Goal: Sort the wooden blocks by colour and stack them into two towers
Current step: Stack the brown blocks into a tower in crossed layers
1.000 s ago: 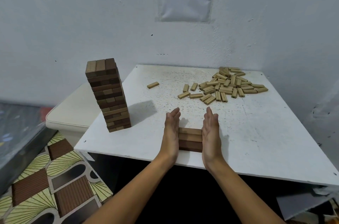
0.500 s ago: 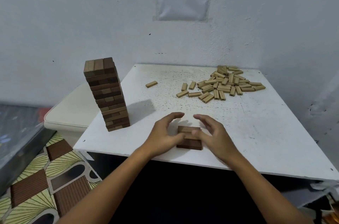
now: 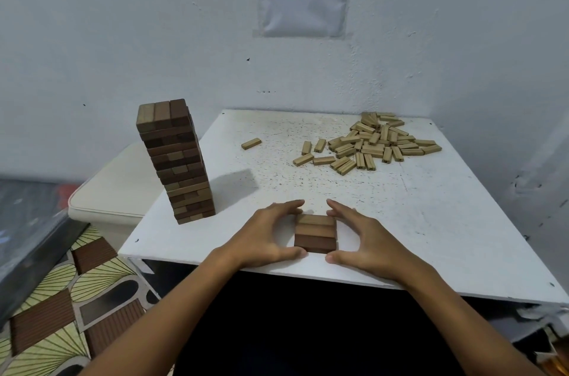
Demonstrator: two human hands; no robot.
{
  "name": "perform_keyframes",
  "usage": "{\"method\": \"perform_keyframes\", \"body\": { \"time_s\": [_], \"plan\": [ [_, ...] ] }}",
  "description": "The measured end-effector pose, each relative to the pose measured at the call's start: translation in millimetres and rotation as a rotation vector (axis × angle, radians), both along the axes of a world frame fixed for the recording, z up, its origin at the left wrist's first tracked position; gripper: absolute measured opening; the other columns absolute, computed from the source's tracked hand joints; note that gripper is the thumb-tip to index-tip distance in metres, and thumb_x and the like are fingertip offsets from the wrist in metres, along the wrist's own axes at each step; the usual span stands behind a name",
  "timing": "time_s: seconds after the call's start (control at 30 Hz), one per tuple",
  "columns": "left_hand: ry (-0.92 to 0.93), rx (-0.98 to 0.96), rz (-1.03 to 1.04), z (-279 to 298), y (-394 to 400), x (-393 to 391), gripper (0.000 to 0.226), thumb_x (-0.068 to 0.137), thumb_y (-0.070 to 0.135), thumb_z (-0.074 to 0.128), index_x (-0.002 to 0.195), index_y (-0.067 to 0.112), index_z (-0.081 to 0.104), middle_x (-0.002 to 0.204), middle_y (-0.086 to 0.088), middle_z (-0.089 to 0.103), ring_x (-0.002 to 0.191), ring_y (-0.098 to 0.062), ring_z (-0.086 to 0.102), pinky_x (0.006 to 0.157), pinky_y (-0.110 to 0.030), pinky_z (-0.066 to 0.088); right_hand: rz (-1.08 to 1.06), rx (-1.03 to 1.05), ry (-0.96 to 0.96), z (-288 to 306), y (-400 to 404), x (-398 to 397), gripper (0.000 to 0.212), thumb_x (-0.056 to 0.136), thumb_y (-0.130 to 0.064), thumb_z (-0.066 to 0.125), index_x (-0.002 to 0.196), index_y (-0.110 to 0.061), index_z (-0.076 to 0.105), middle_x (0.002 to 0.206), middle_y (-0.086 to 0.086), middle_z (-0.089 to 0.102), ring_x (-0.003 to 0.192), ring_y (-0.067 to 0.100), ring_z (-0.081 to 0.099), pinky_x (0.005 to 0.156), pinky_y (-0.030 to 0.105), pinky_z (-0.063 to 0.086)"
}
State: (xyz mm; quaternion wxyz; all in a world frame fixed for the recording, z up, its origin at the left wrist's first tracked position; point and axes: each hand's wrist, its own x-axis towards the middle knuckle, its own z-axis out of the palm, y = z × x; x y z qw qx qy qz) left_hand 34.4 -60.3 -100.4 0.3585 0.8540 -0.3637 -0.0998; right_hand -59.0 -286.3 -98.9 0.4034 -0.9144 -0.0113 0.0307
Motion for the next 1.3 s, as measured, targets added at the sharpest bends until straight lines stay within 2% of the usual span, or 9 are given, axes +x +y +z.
{"method": "perform_keyframes", "body": {
  "time_s": [0.2,0.33,0.43,0.53,0.6,0.67,0.73,1.03,1.3],
  "plan": [
    [0.008,-0.004,-0.001,-1,-1,3,0.088,0.066,0.047,0.081,0.144,0.03,0.042,0.133,0.01,0.058,0.123,-0.003,0.051,0.108,-0.026,0.036,-0.029,0.009,-0.033,-1,1,2,0.095,0.072,-0.04,0.082,0.147,-0.049,0.024,0.132,-0.022,0.05,0.128,0.002,0.042,0.107,0.028,0.033],
    [0.027,-0.049,0.018,4,-5,2,0.085,0.06,0.047,0.081,0.136,0.029,0.049,0.125,0.012,0.061,0.117,0.002,0.053,0.106,-0.024,0.039,-0.032,0.047,-0.084,3,1,5,0.09,0.068,-0.034,0.084,0.14,-0.048,0.033,0.125,-0.019,0.056,0.123,0.003,0.049,0.108,0.033,0.038],
    [0.057,-0.227,0.072,20,-10,4,0.08,0.054,0.049,0.077,0.128,0.029,0.053,0.115,0.016,0.063,0.113,0.007,0.054,0.104,-0.018,0.039,-0.067,0.238,-0.194,14,-1,13,0.082,0.061,-0.034,0.083,0.131,-0.047,0.044,0.118,-0.015,0.062,0.121,0.006,0.053,0.112,0.041,0.037],
    [0.041,-0.389,0.122,49,-14,9,0.076,0.053,0.045,0.078,0.123,0.026,0.055,0.111,0.011,0.066,0.111,0.002,0.057,0.1,-0.02,0.042,-0.049,0.448,-0.31,39,2,27,0.08,0.056,-0.033,0.082,0.128,-0.038,0.048,0.119,-0.003,0.064,0.122,0.011,0.055,0.11,0.041,0.039],
    [0.016,-0.476,0.141,73,-14,14,0.072,0.053,0.043,0.078,0.12,0.026,0.056,0.11,0.006,0.067,0.111,-0.003,0.059,0.098,-0.021,0.044,-0.022,0.582,-0.355,61,6,37,0.082,0.054,-0.031,0.083,0.128,-0.032,0.048,0.119,0.004,0.064,0.119,0.019,0.059,0.103,0.038,0.046],
    [-0.017,-0.552,0.159,99,-9,18,0.07,0.054,0.042,0.078,0.118,0.027,0.056,0.111,0.003,0.066,0.111,-0.006,0.06,0.098,-0.022,0.046,0.016,0.708,-0.389,85,13,48,0.083,0.053,-0.025,0.082,0.128,-0.028,0.047,0.115,0.008,0.064,0.108,0.027,0.065,0.087,0.034,0.053],
    [-0.049,-0.613,0.174,125,-2,22,0.069,0.055,0.042,0.079,0.119,0.026,0.056,0.113,0.0,0.066,0.113,-0.009,0.06,0.098,-0.024,0.047,0.053,0.775,-0.43,109,21,61,0.083,0.053,-0.021,0.081,0.128,-0.027,0.046,0.114,0.012,0.063,0.098,0.025,0.068,0.076,0.031,0.055],
    [-0.255,-0.685,0.293,204,59,35,0.076,0.055,0.044,0.079,0.123,0.02,0.056,0.114,0.003,0.067,0.112,-0.008,0.062,0.093,-0.023,0.051,0.257,0.845,-0.526,184,83,113,0.08,0.055,-0.023,0.079,0.126,-0.024,0.044,0.114,0.014,0.061,0.097,0.014,0.068,0.077,0.024,0.053],
    [-0.232,-0.629,0.445,214,125,53,0.075,0.053,0.044,0.081,0.122,0.021,0.059,0.114,0.004,0.068,0.112,-0.004,0.061,0.097,-0.029,0.048,0.352,0.791,-0.457,196,143,158,0.08,0.053,-0.03,0.08,0.124,-0.029,0.046,0.114,0.01,0.063,0.096,0.014,0.069,0.079,0.023,0.052]
  ]
}}
